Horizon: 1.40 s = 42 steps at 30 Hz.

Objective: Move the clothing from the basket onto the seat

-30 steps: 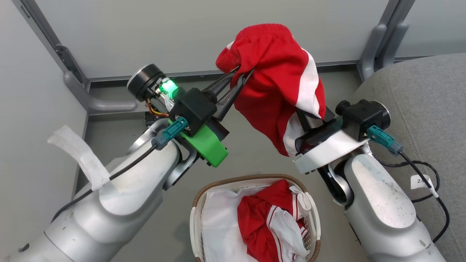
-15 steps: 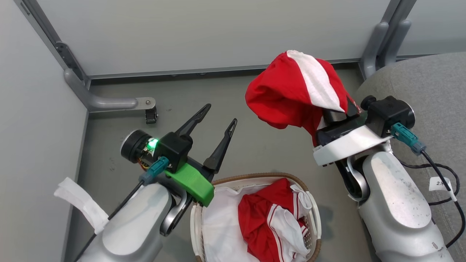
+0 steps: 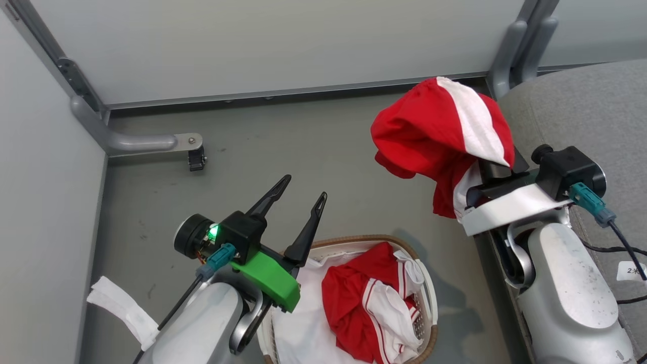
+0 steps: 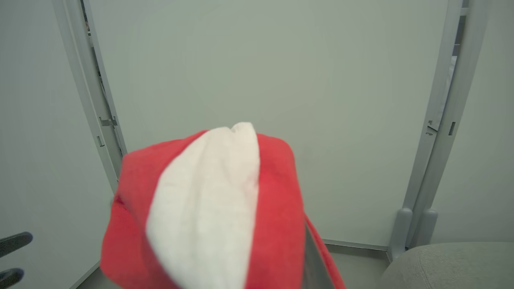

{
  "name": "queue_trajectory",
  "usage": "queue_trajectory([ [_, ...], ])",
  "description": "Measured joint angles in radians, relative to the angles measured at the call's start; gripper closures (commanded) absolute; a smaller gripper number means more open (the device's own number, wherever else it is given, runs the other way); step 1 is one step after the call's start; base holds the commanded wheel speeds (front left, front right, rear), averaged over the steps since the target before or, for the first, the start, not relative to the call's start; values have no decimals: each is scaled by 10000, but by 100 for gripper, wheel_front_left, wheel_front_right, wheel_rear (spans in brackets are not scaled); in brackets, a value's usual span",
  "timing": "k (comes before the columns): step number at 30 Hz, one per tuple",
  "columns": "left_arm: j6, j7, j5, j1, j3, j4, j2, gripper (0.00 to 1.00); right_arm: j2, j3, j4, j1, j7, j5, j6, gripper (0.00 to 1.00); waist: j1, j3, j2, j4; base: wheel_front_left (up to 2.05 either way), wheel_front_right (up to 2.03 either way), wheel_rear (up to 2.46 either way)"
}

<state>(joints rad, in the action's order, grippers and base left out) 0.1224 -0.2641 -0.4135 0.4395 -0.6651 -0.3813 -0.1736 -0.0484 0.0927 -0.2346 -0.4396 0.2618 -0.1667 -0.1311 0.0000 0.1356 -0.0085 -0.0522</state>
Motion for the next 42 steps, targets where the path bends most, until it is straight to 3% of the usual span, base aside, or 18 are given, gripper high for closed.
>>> queue_trajectory([
  [6, 46, 0, 313, -23, 88, -81, 31, 0, -10, -556, 65, 185, 0, -42, -2, 100, 0, 222, 0, -754, 0, 0, 0],
  [25, 65, 0, 320, 594, -965, -477, -81, 0, -17, -1365, 117, 766, 0, -635, -2, 100, 0, 1385, 0, -4146, 0, 0, 0],
  [33, 65, 0, 240, 894, -1283, -543, -176, 0, 8, -2180, 10, 638, -2, -763, -2, 100, 0, 2072, 0, -4324, 0, 0, 0],
  [42, 65, 0, 242, 1283, -1239, -395, -479, 0, -10, -4050, -81, -1887, 0, 176, 0, 100, 0, 2744, 0, -3726, 0, 0, 0],
])
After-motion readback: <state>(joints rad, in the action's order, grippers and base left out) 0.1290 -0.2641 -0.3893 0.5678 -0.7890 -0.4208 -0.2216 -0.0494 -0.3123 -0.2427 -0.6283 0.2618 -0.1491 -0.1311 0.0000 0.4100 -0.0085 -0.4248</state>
